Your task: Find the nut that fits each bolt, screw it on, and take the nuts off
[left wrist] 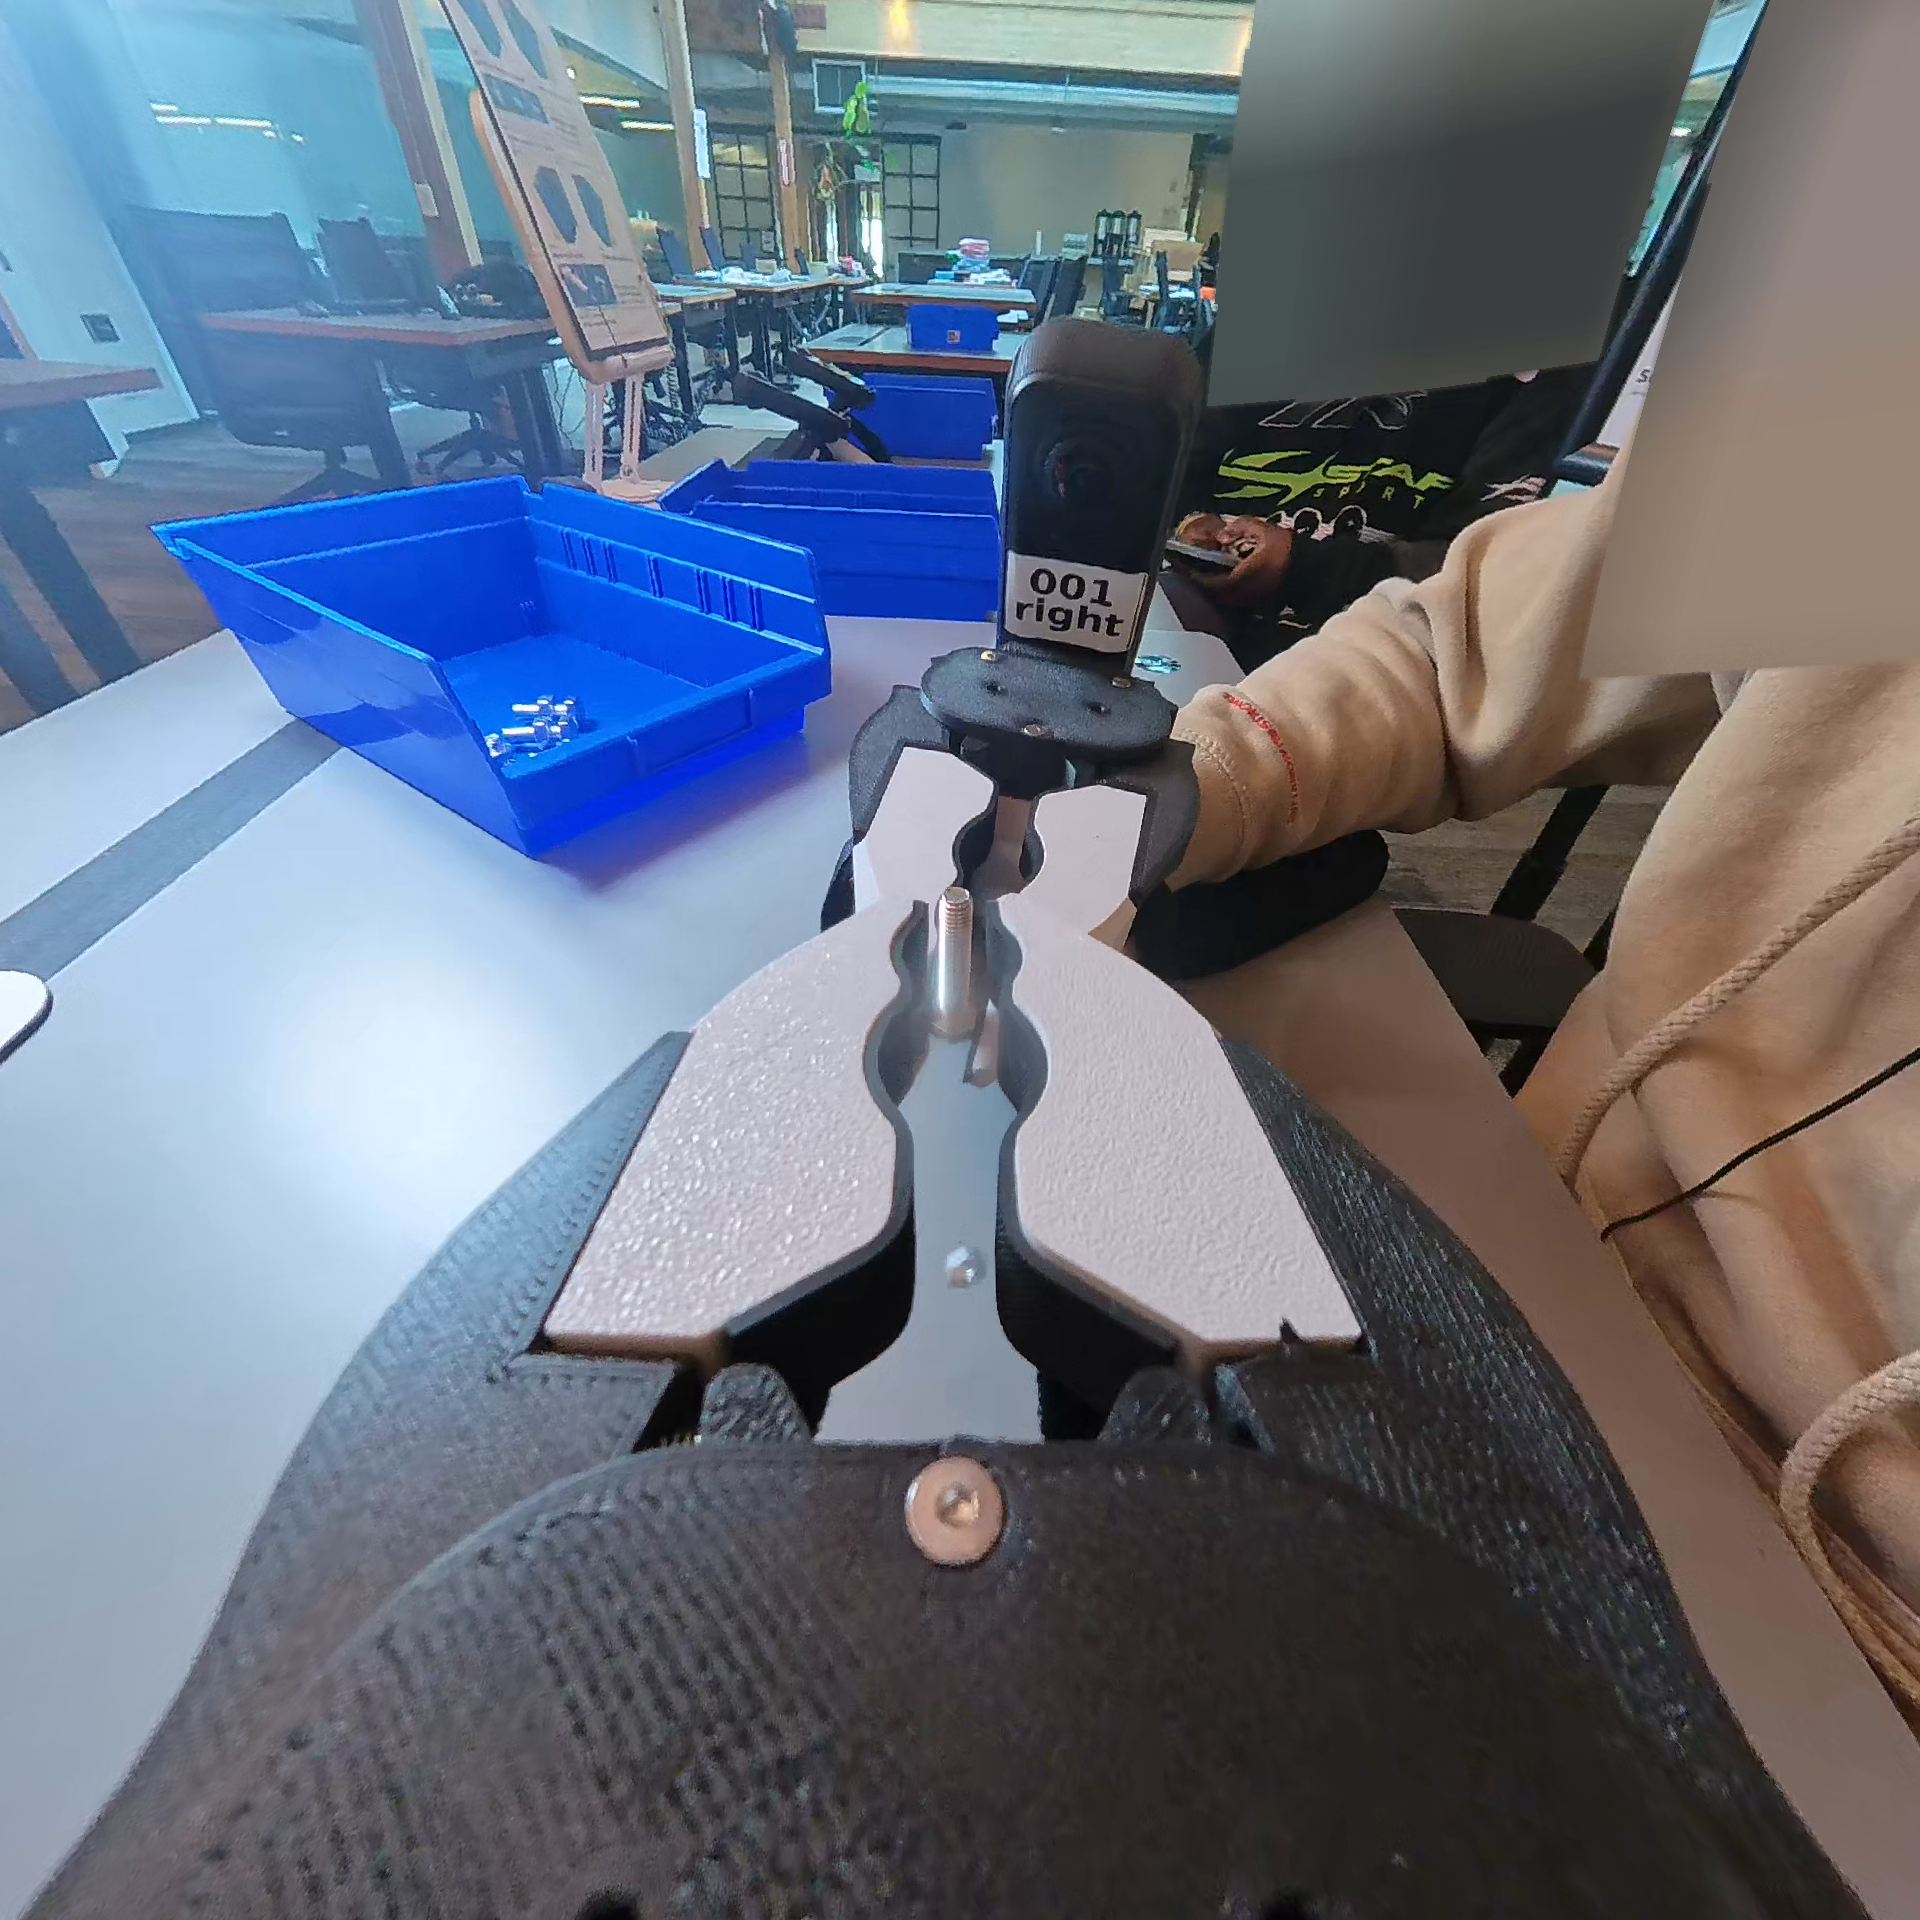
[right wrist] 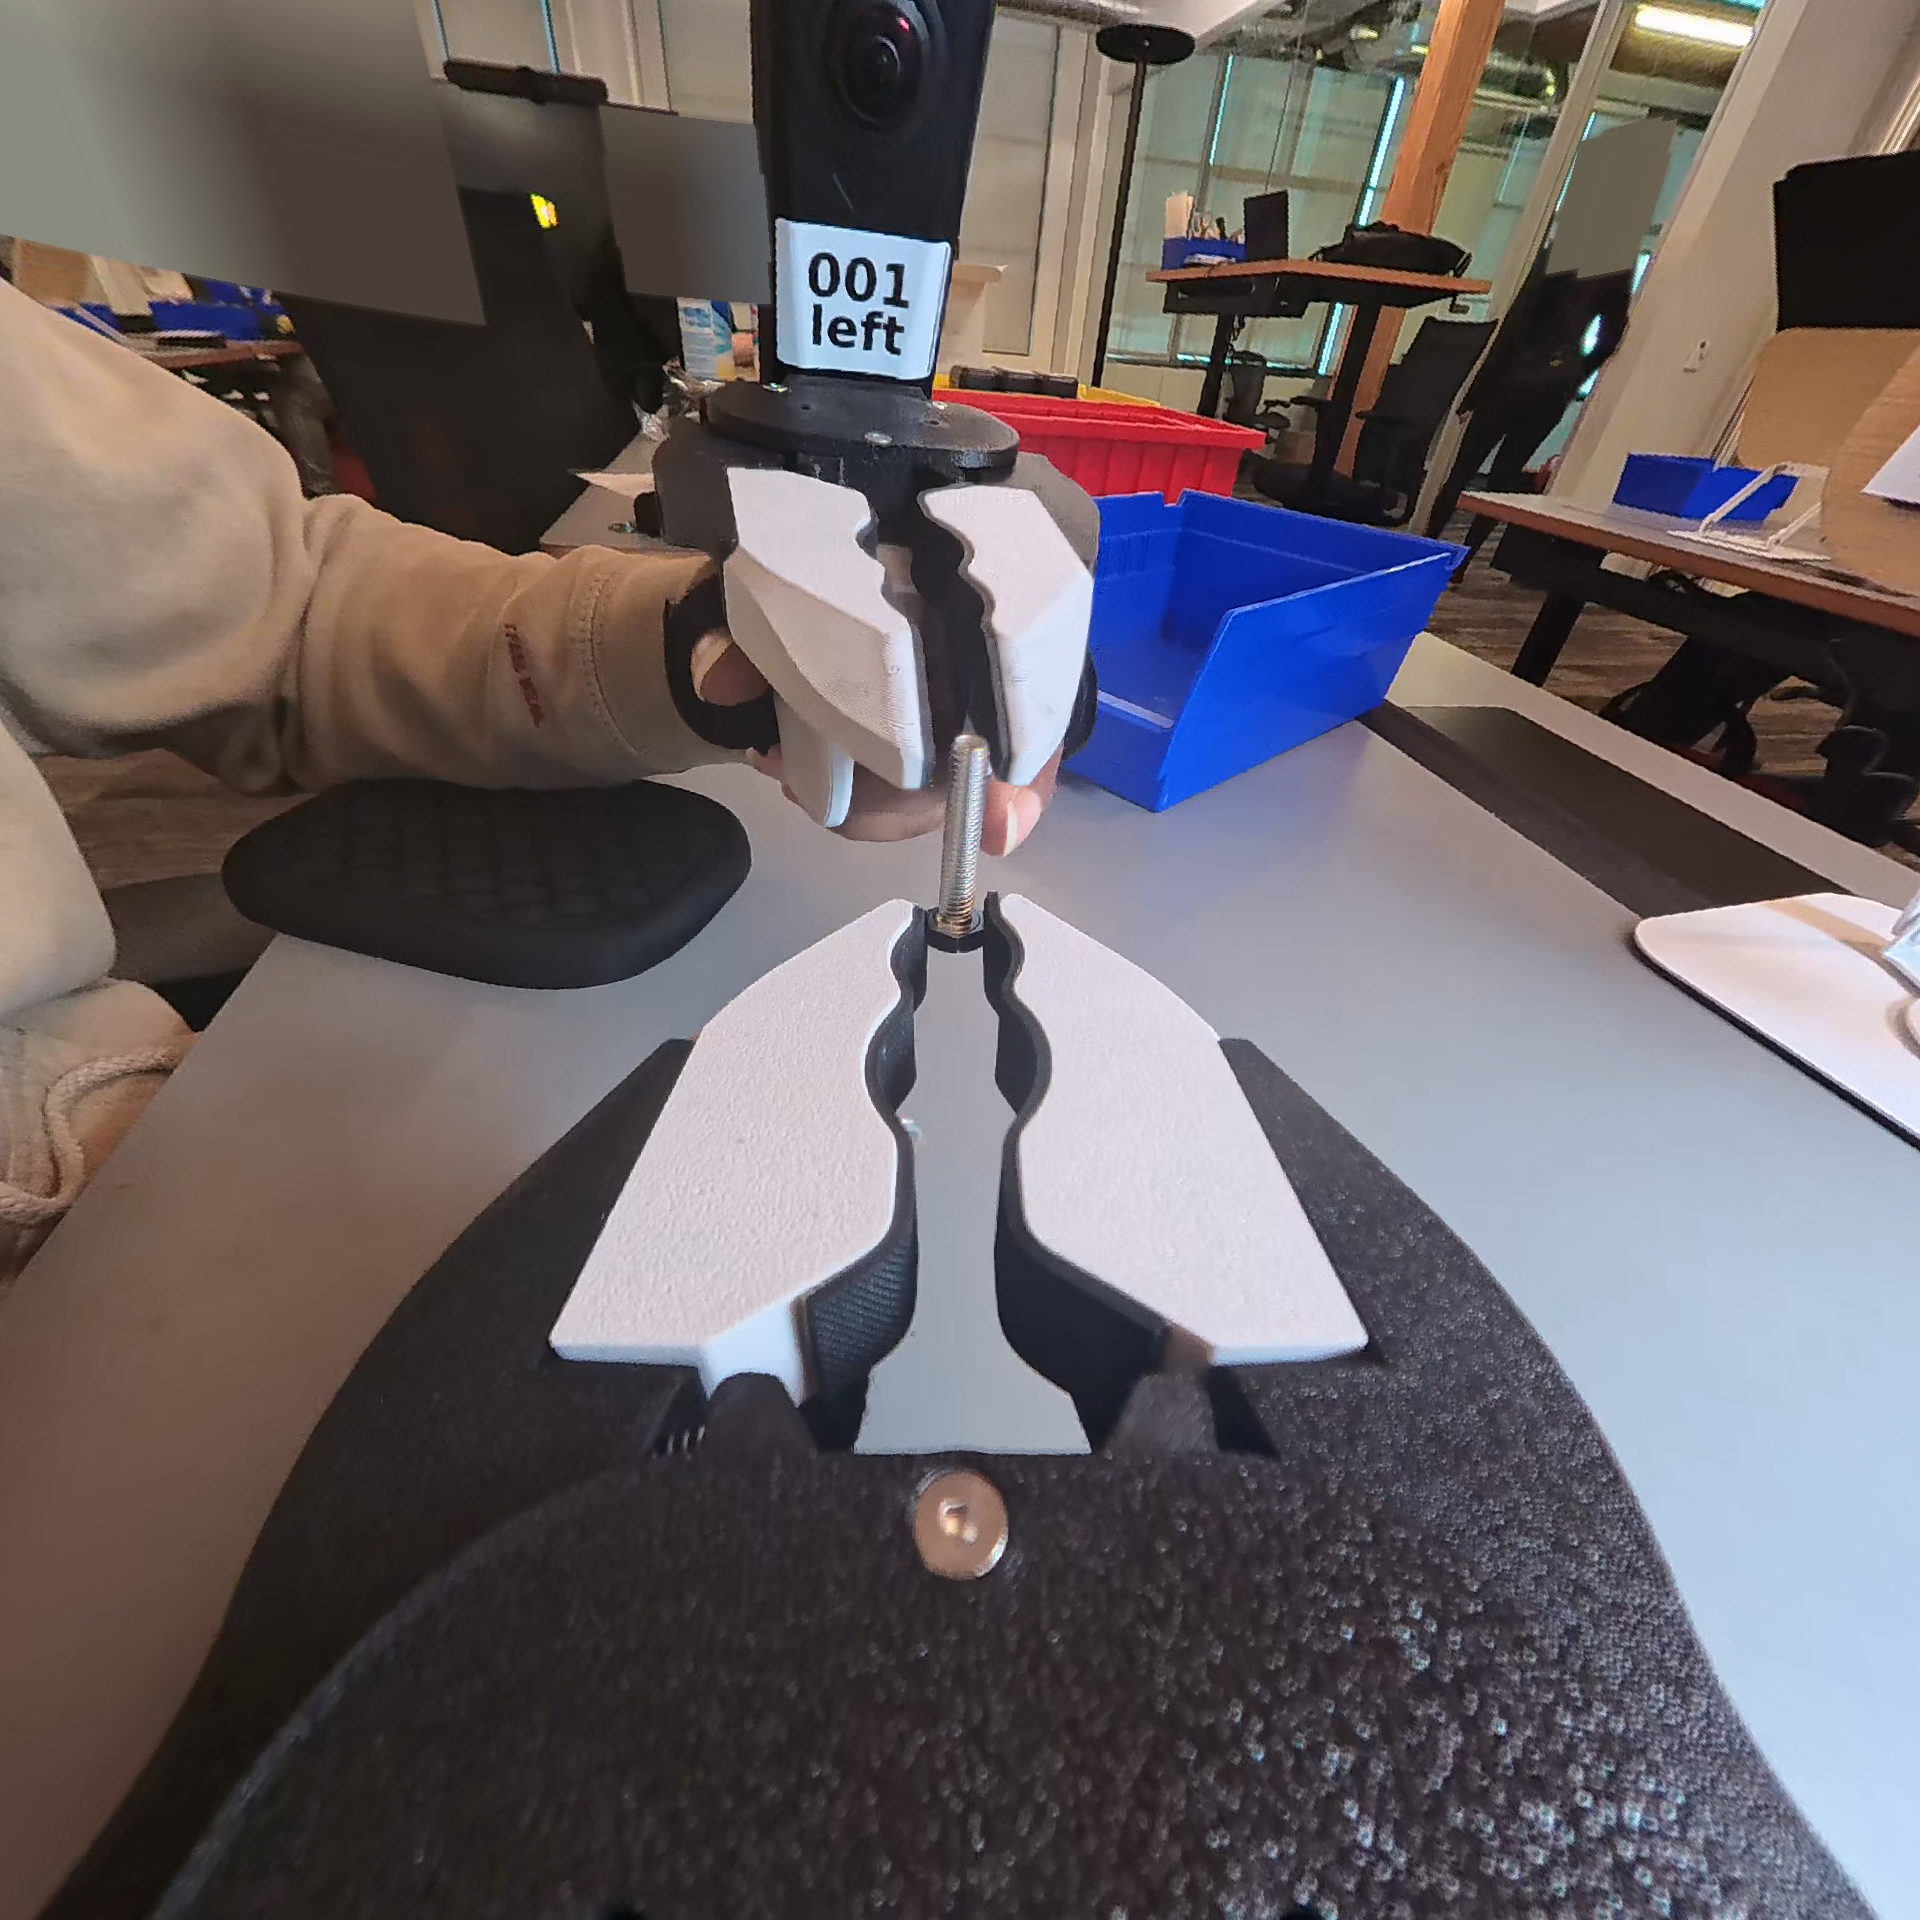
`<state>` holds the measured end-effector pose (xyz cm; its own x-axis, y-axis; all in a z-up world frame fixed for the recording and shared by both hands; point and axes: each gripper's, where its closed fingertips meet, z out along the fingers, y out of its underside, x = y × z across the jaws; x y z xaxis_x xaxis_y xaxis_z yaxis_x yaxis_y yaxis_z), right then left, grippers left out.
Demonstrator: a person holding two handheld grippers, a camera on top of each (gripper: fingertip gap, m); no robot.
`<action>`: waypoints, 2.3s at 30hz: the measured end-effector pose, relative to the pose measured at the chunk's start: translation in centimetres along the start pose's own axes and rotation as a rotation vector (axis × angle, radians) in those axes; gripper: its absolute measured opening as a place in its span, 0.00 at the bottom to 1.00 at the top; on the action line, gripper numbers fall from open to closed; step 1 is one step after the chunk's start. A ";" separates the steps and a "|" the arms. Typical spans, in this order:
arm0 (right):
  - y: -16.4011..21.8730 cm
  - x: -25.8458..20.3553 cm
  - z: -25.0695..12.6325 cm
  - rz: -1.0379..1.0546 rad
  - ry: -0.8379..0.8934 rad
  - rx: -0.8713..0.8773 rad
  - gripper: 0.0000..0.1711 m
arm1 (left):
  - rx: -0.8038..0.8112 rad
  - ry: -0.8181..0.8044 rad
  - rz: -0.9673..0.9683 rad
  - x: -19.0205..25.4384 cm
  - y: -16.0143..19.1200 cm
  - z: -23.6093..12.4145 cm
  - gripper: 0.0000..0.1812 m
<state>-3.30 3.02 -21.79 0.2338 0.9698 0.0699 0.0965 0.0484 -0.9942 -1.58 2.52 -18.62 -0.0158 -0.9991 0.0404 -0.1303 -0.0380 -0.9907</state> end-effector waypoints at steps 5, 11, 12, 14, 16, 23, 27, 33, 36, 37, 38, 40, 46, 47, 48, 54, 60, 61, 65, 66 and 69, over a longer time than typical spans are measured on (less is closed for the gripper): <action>0.1 0.8 -0.2 0.023 0.031 -0.008 0.06 | -0.017 -0.049 -0.021 -1.6 0.2 -1.4 0.05; 0.1 3.3 -1.3 0.080 0.119 0.002 0.06 | -0.277 0.142 -0.050 1.8 5.2 -1.1 0.10; 0.2 3.7 -1.4 0.086 0.132 -0.001 0.06 | -0.320 0.178 -0.027 2.9 6.2 -0.6 0.10; 0.4 4.2 -1.5 0.099 0.151 -0.005 0.06 | -0.387 0.241 0.017 5.0 7.7 0.5 0.10; 0.6 4.5 -1.6 0.109 0.164 -0.013 0.06 | -0.423 0.295 0.043 6.6 8.6 1.3 0.10; 0.9 4.8 -1.6 0.114 0.168 -0.020 0.06 | -0.418 0.307 0.031 7.0 9.0 1.7 0.09; 1.0 4.9 -1.5 0.116 0.163 -0.024 0.06 | -0.400 0.300 0.024 6.7 9.0 1.8 0.08; 1.2 4.7 -1.4 0.104 0.153 -0.035 0.06 | -0.379 0.297 -0.003 6.4 9.1 2.2 0.08; 1.2 4.7 -1.4 0.100 0.151 -0.038 0.06 | -0.375 0.303 -0.008 6.4 9.2 2.3 0.08; 1.2 4.7 -1.4 0.098 0.151 -0.040 0.06 | -0.374 0.305 -0.010 6.5 9.2 2.3 0.08; 1.3 4.6 -1.4 0.095 0.150 -0.041 0.06 | -0.373 0.306 -0.012 6.5 9.2 2.3 0.08; 1.3 4.6 -1.3 0.088 0.150 -0.046 0.06 | -0.369 0.308 -0.018 6.5 9.2 2.4 0.08; 1.5 4.8 -1.4 0.072 0.161 -0.057 0.06 | -0.363 0.325 -0.030 6.8 9.3 2.8 0.08; 1.5 4.9 -1.4 0.070 0.165 -0.059 0.06 | -0.362 0.327 -0.032 6.9 9.3 2.9 0.08; 1.5 4.9 -1.4 0.069 0.169 -0.060 0.06 | -0.358 0.329 -0.033 6.9 9.2 3.0 0.08; 0.8 5.5 -2.1 0.054 0.206 -0.052 0.06 | -0.346 0.369 -0.019 8.5 8.8 4.5 0.08; 0.2 5.6 -3.2 0.032 0.254 -0.072 0.06 | -0.316 0.405 0.014 11.8 7.6 6.4 0.08; 0.1 5.5 -3.5 0.032 0.263 -0.076 0.06 | -0.311 0.401 0.014 12.4 7.3 6.8 0.08; 0.4 4.8 -4.4 0.050 0.295 -0.085 0.06 | -0.293 0.399 0.010 15.4 6.7 7.9 0.09; 0.5 4.6 -4.6 0.048 0.303 -0.090 0.06 | -0.296 0.399 0.011 16.1 6.8 8.1 0.10; 0.7 3.9 -5.1 0.052 0.319 -0.100 0.06 | -0.308 0.394 0.019 18.0 7.2 8.7 0.10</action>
<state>2.58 5.61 -21.76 0.5303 0.8459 0.0571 0.1676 -0.0386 -0.9851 5.83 -15.88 -26.17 -0.3861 -0.9135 0.1279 -0.4125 0.0470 -0.9097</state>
